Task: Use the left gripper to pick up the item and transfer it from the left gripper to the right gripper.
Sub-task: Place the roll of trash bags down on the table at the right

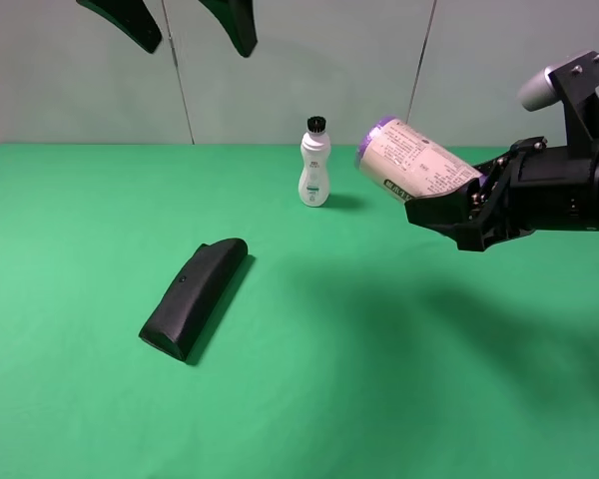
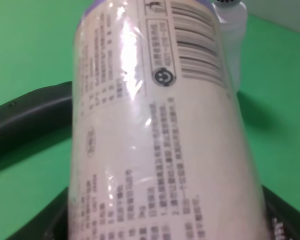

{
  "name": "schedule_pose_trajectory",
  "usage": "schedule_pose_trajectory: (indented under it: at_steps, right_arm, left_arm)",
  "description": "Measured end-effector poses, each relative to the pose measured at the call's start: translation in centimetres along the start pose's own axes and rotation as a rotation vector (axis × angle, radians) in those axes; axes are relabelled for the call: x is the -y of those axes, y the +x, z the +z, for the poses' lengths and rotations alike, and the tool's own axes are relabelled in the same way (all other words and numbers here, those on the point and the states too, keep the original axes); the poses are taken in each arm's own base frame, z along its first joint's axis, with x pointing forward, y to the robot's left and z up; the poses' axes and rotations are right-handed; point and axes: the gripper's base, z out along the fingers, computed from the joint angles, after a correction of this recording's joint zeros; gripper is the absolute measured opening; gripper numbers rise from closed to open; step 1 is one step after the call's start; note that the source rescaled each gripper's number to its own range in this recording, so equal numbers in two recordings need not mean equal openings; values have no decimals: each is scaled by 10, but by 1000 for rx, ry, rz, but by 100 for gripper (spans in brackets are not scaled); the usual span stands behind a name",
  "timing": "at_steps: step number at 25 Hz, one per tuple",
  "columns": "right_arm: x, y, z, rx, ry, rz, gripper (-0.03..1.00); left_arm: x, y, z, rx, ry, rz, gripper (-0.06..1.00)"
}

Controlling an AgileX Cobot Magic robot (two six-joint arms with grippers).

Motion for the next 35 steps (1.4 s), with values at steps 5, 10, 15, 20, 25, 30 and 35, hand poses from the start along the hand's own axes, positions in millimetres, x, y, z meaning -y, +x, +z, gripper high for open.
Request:
schedule_pose_trajectory:
  at_steps: [5,10,15,20,25,30,35]
  right_arm:
    - [0,0,0,-1,0,-2,2]
    - [0,0,0,-1,0,-2,2]
    - [0,0,0,-2,0,-3,2]
    - [0,0,0,-3,0,-5,2]
    - [0,0,0,-3,0,-5,2]
    - [0,0,0,-3,0,-1,0]
    - [0,0,0,-3,0,18,0]
  left_arm:
    - [-9,20,-15,0,-81,8,98]
    - [-16,60,-20,-20,-123,-19,97]
    - [-22,110,-22,22,-116,-69,97]
    - [-28,169,-22,37,-112,-99,97]
    - [-34,234,-28,64,-106,-106,97]
    - [-40,290,-44,175,-89,-105,96]
    - [-44,340,-59,387,-63,-50,96]
